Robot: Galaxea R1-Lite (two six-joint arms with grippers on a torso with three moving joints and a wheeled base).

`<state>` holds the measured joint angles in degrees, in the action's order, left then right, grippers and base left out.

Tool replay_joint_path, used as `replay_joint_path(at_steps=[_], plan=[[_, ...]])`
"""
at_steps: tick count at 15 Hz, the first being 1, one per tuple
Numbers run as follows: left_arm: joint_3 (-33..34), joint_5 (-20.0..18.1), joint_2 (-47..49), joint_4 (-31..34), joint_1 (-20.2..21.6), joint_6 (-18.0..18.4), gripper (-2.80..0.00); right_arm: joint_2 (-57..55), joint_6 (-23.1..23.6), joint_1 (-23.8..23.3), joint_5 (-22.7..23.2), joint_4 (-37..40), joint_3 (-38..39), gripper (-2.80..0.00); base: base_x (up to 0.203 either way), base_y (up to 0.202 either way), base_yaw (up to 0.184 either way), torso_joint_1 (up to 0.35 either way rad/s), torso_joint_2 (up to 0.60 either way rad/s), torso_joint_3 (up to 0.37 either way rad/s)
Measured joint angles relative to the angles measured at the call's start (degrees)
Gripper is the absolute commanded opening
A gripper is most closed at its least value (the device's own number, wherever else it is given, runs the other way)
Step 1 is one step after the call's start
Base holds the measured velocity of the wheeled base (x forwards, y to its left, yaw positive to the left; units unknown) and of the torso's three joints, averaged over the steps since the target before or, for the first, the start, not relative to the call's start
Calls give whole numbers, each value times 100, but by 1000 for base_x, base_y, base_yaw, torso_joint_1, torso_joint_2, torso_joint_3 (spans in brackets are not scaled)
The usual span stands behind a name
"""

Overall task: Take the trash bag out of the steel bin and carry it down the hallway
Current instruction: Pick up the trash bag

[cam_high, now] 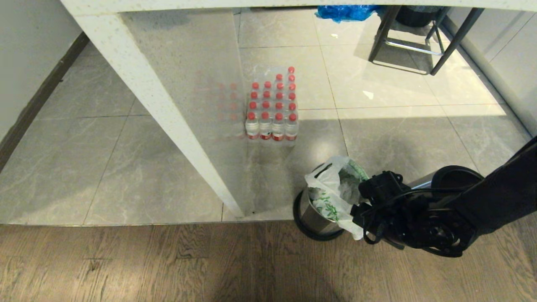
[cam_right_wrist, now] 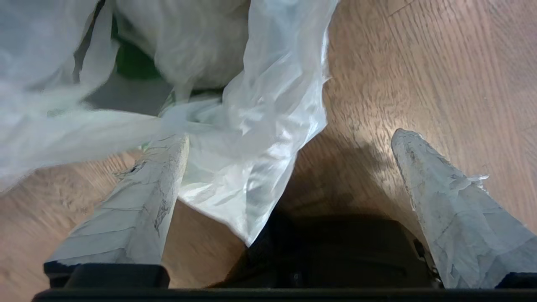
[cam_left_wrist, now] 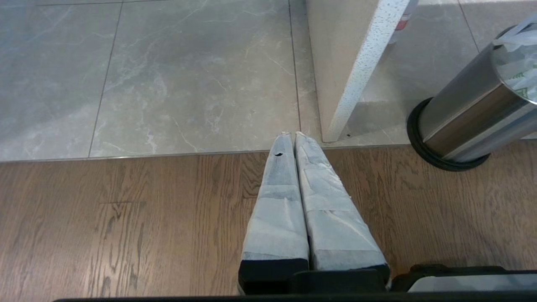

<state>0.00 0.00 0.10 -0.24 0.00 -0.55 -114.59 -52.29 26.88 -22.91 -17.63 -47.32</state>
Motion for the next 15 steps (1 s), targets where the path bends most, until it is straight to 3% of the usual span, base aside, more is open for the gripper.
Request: replay_joint_path(at_steps=[6, 15], plan=[[0, 0, 0, 2, 0, 0, -280, -220, -46, -169, 684, -1187, 28, 0, 0, 0, 0, 0, 0, 0], [0, 0, 0, 2, 0, -1, -280, -344, 296, -447, 899, -1237, 191, 0, 0, 0, 0, 0, 0, 0]])
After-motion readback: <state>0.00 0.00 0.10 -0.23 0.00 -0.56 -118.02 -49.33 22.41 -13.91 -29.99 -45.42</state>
